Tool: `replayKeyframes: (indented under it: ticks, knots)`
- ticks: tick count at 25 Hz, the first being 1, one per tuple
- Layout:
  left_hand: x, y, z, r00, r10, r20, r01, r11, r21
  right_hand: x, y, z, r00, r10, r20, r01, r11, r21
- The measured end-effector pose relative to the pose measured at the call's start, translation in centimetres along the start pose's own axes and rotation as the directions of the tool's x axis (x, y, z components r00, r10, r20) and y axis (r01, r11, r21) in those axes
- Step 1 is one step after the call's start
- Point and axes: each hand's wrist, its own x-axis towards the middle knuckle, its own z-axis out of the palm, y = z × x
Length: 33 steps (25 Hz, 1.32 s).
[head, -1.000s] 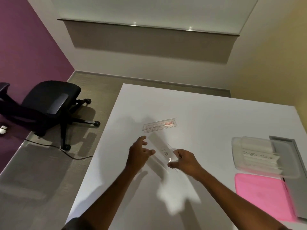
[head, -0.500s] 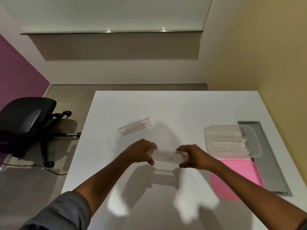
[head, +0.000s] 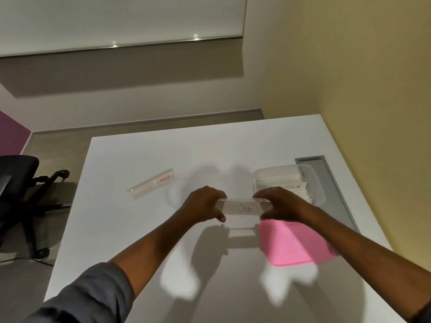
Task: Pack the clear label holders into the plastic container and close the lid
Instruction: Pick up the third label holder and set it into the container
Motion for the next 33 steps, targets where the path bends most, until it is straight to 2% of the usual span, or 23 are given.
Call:
replayKeyframes:
  ticks: [7, 14, 21, 25, 33]
  knots:
    - [6.3, 7.4, 1.0, 0.994, 0.108, -0.024, -0.107, 0.994, 0.036, -2.4, 8.0, -4.2, 0.997, 0.048, -0.067, -0.047, 0.999, 0.016]
    - [11.8, 12.5, 2.3, 0.990, 0.139, -0.007, -0.134, 0.969, 0.209, -2.4, 14.0, -6.2, 0.993, 0.076, -0.090, -0.074, 0.997, 0.018]
    - [15.1, 13.8, 4.9, 0.994, 0.106, 0.015, -0.104, 0.925, 0.366, 0.1, 15.7, -4.6, 0.998, 0.048, -0.039, -0.054, 0.984, -0.168]
    - [16.0, 14.0, 5.8, 0.991, 0.129, 0.043, -0.133, 0.859, 0.494, 1.5, 16.2, -3.0, 0.999, 0.043, 0.009, -0.038, 0.958, -0.283]
    - [17.2, 13.8, 8.2, 0.987, 0.106, 0.121, -0.156, 0.803, 0.575, 3.5, 18.1, -0.6, 0.994, 0.071, 0.083, -0.043, 0.954, -0.298]
